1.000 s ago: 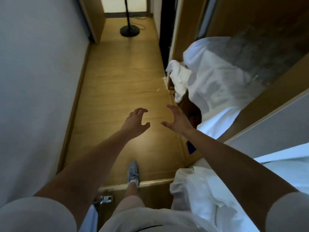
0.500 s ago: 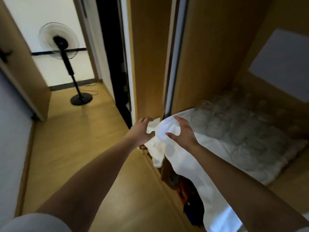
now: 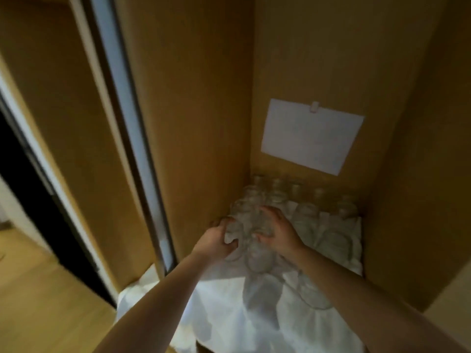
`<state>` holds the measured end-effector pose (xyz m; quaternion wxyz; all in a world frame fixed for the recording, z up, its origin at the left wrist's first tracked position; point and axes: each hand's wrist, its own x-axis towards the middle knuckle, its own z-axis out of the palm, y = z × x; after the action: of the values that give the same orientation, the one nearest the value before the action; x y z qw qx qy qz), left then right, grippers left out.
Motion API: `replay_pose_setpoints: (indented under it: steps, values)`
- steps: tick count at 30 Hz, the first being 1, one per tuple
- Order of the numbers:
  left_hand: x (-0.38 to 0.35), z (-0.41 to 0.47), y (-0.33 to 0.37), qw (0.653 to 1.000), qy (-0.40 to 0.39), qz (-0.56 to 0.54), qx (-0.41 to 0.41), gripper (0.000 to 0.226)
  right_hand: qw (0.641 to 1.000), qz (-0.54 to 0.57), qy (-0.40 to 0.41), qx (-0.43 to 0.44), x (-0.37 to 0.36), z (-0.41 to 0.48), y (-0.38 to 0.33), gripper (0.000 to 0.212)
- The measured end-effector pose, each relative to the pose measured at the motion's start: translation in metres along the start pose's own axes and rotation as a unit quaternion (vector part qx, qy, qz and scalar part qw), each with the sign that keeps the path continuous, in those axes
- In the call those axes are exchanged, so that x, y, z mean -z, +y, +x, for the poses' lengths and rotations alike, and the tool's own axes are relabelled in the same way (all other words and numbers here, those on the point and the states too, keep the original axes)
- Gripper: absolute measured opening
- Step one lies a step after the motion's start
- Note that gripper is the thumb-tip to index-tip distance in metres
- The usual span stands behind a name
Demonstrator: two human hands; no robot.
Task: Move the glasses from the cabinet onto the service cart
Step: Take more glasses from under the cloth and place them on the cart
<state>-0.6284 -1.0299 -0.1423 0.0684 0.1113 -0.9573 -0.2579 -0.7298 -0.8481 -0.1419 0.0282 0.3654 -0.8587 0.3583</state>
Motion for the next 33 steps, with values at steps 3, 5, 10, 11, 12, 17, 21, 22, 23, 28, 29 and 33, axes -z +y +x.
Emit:
replay_pose_setpoints:
  steps: [3, 5, 10, 11, 12, 17, 21, 22, 23, 28, 29, 33]
  values:
    - [-0.002, 0.030, 0.000, 1.000, 0.001, 0.007, -0.017, 0.075, 0.999, -0.019, 0.011, -0.024, 0.003, -0.003, 0.027, 0.074]
    - [-0.010, 0.046, -0.007, 1.000, 0.003, 0.027, -0.011, 0.073, 0.998, -0.031, 0.011, -0.051, 0.005, -0.005, 0.041, 0.076]
    - [-0.019, 0.078, -0.027, 0.997, -0.021, 0.037, -0.067, 0.075, 0.991, -0.069, 0.019, -0.113, -0.004, -0.002, 0.058, 0.080]
    - [-0.019, 0.083, -0.031, 0.996, -0.027, 0.030, -0.076, 0.076, 0.990, -0.072, 0.030, -0.115, -0.010, -0.001, 0.054, 0.078]
    - [-0.019, 0.085, -0.031, 0.995, -0.034, 0.028, -0.087, 0.076, 0.990, -0.075, 0.039, -0.109, -0.018, -0.001, 0.049, 0.076]
    - [-0.031, 0.093, -0.044, 0.991, -0.055, -0.018, -0.125, 0.076, 0.982, -0.117, 0.105, -0.102, -0.069, 0.006, 0.023, 0.070]
    - [-0.039, 0.105, -0.058, 0.985, -0.009, -0.006, -0.170, 0.067, 0.957, -0.207, 0.143, -0.142, -0.092, 0.018, 0.011, 0.069]
    - [-0.041, 0.105, -0.059, 0.984, -0.003, -0.010, -0.177, 0.068, 0.952, -0.214, 0.156, -0.150, -0.095, 0.017, 0.011, 0.068]
    - [-0.043, 0.106, -0.061, 0.983, -0.002, -0.017, -0.183, 0.069, 0.949, -0.216, 0.164, -0.159, -0.096, 0.016, 0.011, 0.066]
    - [-0.052, 0.109, -0.067, 0.970, 0.046, -0.076, -0.226, 0.064, 0.946, -0.198, 0.187, -0.177, -0.097, 0.015, 0.000, 0.049]
    - [-0.053, 0.108, -0.068, 0.968, 0.052, -0.085, -0.230, 0.062, 0.945, -0.194, 0.195, -0.177, -0.097, 0.015, -0.002, 0.052]
    - [-0.052, 0.100, -0.073, 0.966, 0.050, -0.104, -0.231, 0.056, 0.937, -0.177, 0.211, -0.216, -0.099, 0.012, -0.005, 0.050]
